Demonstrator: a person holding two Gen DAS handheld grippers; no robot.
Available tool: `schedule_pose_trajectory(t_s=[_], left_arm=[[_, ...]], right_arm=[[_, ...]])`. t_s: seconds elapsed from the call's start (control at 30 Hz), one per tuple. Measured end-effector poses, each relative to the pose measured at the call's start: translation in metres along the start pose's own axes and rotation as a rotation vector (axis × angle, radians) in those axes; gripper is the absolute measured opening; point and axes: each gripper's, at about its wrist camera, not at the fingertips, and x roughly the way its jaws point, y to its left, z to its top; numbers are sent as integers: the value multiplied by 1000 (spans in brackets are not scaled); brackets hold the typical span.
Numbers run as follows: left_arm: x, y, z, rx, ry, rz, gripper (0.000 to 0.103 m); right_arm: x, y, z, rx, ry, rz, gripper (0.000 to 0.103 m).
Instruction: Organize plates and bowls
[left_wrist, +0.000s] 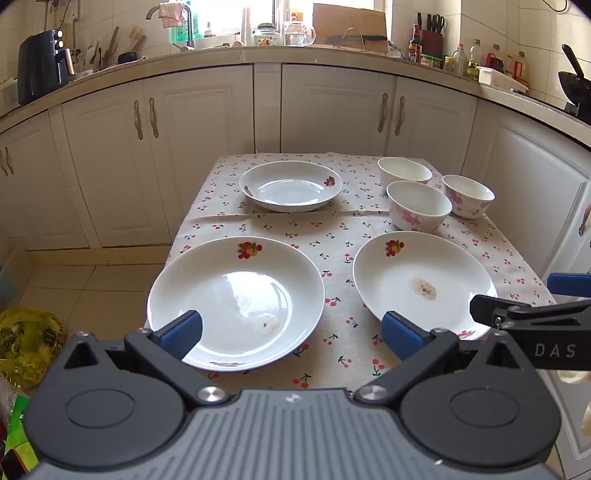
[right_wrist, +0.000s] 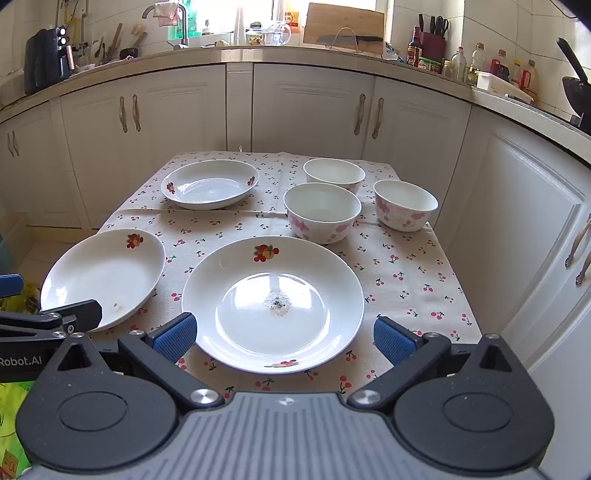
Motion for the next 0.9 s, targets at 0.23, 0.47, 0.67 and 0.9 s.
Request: schedule_pose_trajectory(t_s=[0.23, 0.47, 0.67, 0.9], left_arm=[[2, -3, -1, 2, -2, 2, 102], [0, -5, 1, -1, -4, -2, 102], [-2, -6, 2, -1, -7, -5, 102], [-6, -1, 3, 2, -9, -15, 102]], right_arm=[[-1, 0, 1, -2, 1, -1, 103], [-2, 0, 1, -1, -1, -1, 103], [-3, -4, 1, -2, -1, 0, 103], [0, -1, 2, -4, -3, -1, 103]])
